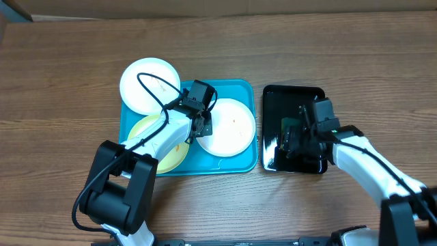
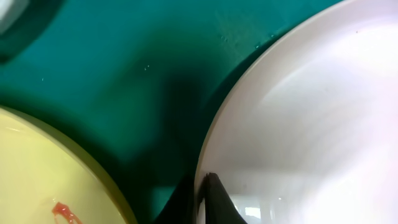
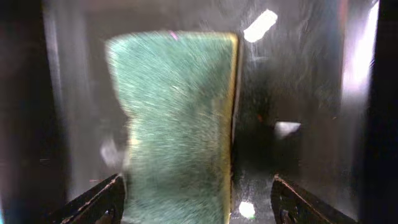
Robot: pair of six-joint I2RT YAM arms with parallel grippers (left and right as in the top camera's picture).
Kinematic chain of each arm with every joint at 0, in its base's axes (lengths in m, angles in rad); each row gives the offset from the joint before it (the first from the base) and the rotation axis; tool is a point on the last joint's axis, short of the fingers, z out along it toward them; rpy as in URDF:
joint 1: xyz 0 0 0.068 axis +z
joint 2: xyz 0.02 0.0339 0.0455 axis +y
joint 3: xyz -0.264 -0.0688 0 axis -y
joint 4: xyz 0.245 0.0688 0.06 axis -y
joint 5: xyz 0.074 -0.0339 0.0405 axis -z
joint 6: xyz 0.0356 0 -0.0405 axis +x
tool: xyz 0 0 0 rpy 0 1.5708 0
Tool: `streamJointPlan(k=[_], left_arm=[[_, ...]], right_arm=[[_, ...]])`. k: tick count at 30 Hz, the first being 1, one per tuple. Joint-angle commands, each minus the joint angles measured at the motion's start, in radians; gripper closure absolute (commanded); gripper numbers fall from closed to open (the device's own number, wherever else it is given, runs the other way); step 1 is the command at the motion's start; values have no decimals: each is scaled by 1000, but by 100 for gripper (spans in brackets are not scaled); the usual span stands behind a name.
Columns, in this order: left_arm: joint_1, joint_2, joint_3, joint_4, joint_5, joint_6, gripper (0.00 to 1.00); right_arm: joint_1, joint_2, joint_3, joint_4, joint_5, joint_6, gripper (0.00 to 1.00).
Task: Clean dirty plates on tray and stack at the side
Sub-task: 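Lower right gripper and pinch the green sponge, lift it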
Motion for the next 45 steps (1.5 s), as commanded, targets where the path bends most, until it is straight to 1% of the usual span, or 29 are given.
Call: streamJointPlan(k=[1, 2, 4, 8, 11, 13, 14, 16, 18, 19, 21, 24, 25, 26, 27, 28, 29, 30, 34, 38, 40, 45], left_arm=[[-3, 23, -15, -3, 35, -13, 96], [-3, 23, -15, -3, 35, -13, 96], [-3, 23, -15, -3, 40, -13, 96], [-3, 23, -14, 7, 61, -12, 96], [-3, 23, -14, 20, 71, -10, 95], [-3, 23, -14, 26, 92, -10, 90], [-3, 23, -14, 26, 95, -10, 85], [-3, 23, -14, 24, 95, -9, 81], [-3, 23, -14, 18, 95, -6, 71], [-3, 23, -14, 16, 95, -6, 69], [-3, 23, -14, 12, 95, -6, 71], [-3, 23, -14, 6, 95, -6, 81], [-3, 23, -14, 5, 97, -6, 88], [-3, 23, -14, 3, 102, -6, 92], [-3, 23, -14, 3, 106, -5, 96], [-3, 23, -14, 2, 106, -5, 96], [-3, 23, -14, 2, 106, -6, 96], [-3, 23, -14, 2, 106, -5, 96], [-2, 21, -12, -7, 106, 5, 96], [-2, 20, -11, -12, 105, 31, 96], [-2, 20, -11, -19, 99, 48, 96], [-2, 20, -11, -35, 34, 47, 96]], right_arm=[[-3, 20, -13, 9, -8, 48, 37], [-3, 20, -13, 12, -8, 48, 43], [-3, 20, -13, 16, -8, 47, 47], [-3, 19, 3, 10, -4, 43, 45], [-3, 19, 52, -46, -4, 43, 45], [-2, 19, 87, -93, -5, 43, 46], [-2, 19, 98, -111, -5, 43, 45], [-2, 19, 101, -126, -5, 43, 44], [-2, 21, 98, -137, -3, 43, 41], [-2, 22, 98, -141, -3, 43, 40], [-2, 21, 98, -143, -4, 43, 39], [-2, 22, 91, -137, -4, 43, 39], [-2, 22, 82, -127, -4, 43, 39], [-2, 23, 72, -115, -3, 43, 39], [-2, 23, 60, -101, -3, 43, 41], [-2, 23, 47, -86, -4, 43, 43], [-2, 23, 33, -74, -4, 43, 47], [-2, 23, 22, -66, -4, 43, 58], [-2, 23, 6, -64, -5, 47, 83], [-2, 23, 16, -71, -5, 47, 86], [-2, 23, 45, -104, -8, 47, 89], [-2, 23, 130, -196, -14, 46, 95]])
